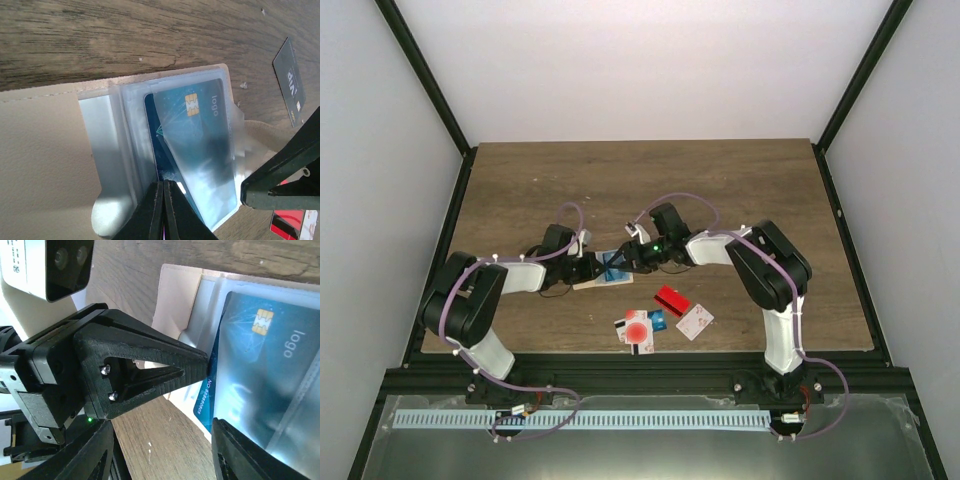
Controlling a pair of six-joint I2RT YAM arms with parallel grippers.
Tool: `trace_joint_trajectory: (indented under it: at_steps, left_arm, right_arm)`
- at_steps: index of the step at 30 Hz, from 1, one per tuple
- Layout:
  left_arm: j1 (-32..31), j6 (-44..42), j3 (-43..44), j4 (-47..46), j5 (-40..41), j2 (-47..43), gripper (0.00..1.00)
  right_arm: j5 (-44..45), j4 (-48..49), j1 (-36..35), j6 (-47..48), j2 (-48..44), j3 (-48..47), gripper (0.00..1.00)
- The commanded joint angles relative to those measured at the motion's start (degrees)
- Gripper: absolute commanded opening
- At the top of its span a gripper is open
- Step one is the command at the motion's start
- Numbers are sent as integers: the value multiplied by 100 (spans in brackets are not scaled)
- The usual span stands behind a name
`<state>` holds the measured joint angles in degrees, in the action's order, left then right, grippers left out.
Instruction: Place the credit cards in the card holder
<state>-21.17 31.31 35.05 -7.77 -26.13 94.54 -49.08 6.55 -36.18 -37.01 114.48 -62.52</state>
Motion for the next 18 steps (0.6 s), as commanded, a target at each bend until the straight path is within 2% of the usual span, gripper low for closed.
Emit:
trace_joint_trajectory:
  at_steps: [1, 4, 9, 18]
  left_arm:
    - [-25, -56, -185, 579, 407, 108, 4]
    - [-21, -89, -168, 731, 514, -59, 4]
    - [-25, -172, -93, 952, 693, -300, 4]
    - [-24, -180, -100, 897, 664, -180, 4]
  right_arm:
    - [77, -19, 15, 6, -117, -68, 56]
    - [721, -533, 16, 334, -158, -256, 56]
    - [1126, -859, 15, 505, -57, -491, 56]
    - [1213, -1043, 15, 588, 268, -935, 56]
